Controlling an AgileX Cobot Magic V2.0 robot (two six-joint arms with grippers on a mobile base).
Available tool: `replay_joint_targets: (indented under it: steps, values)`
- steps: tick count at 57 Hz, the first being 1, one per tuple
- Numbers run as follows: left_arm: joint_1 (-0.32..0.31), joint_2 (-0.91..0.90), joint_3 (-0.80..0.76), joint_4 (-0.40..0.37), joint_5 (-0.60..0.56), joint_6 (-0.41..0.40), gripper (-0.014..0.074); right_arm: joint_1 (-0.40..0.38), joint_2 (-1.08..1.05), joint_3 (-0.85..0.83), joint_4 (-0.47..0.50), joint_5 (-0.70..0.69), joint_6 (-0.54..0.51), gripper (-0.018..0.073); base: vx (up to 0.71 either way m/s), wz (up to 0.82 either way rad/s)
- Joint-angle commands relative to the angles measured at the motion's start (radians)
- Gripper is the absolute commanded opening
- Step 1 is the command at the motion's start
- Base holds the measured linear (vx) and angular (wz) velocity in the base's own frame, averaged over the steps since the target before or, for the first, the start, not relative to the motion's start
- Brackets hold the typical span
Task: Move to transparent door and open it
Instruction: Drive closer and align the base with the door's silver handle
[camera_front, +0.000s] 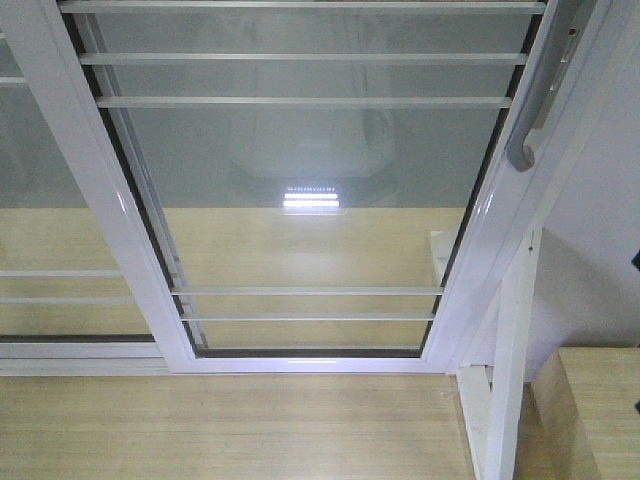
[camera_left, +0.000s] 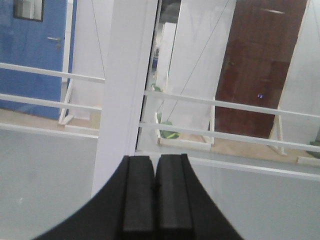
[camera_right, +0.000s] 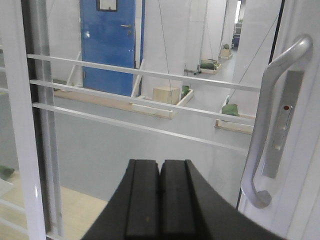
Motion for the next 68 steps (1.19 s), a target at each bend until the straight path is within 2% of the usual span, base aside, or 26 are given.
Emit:
replay_joint_targets:
  steps: [1,8,15,29,31,39,41,45,53,59,64,68]
  values:
    - [-0.006,0.139,-0.101,-0.002,-0.102,-0.004,0.0003,-0.005,0.134,-0.141,-0.038,-0.064,-0.003,-0.0005,0.00,0.00]
    - [-0.006,0.331,-0.191,-0.002,-0.164,0.000,0.0003,-0.005,0.315,-0.247,-0.089,-0.068,-0.004,-0.0005,0.00,0.00]
    - [-0.006,0.458,-0.259,-0.003,-0.213,0.000,0.0003,-0.005,0.451,-0.305,-0.088,-0.114,-0.003,-0.0005,0.00,0.00]
    - [-0.006,0.533,-0.284,0.003,-0.218,0.001,0.0005,-0.005,0.587,-0.312,-0.069,-0.149,0.000,-0.0002,0.00,0.00]
    - [-0.006,0.533,-0.284,0.022,-0.218,0.001,0.0008,-0.005,0.599,-0.312,-0.069,-0.150,0.000,-0.0001,0.00,0.00]
    - [-0.006,0.533,-0.284,0.180,-0.218,0.000,0.0049,-0.005,0.617,-0.312,-0.065,-0.157,0.000,0.0035,0.00,0.00]
    - [-0.006,0.533,-0.284,0.224,-0.218,-0.005,0.0069,-0.005,0.617,-0.312,-0.065,-0.159,0.000,0.0059,0.00,0.00]
    - [-0.006,0.533,-0.284,0.261,-0.219,-0.019,0.0112,-0.005,0.617,-0.312,-0.065,-0.162,0.000,0.0118,0.00,0.00]
    - [-0.006,0.533,-0.284,0.257,-0.219,-0.056,0.0230,-0.005,0.617,-0.312,-0.062,-0.162,0.000,0.0302,0.00,0.00]
    - [-0.006,0.533,-0.284,0.257,-0.216,-0.062,0.0341,-0.005,0.617,-0.312,-0.061,-0.163,0.000,0.0513,0.00,0.00]
    - [-0.006,0.533,-0.284,0.257,-0.213,-0.062,0.0425,-0.005,0.617,-0.312,-0.062,-0.172,0.000,0.0636,0.00,0.00]
    - [-0.006,0.533,-0.284,0.257,-0.213,-0.062,0.0484,-0.005,0.617,-0.312,-0.058,-0.191,0.003,0.0697,0.00,0.00]
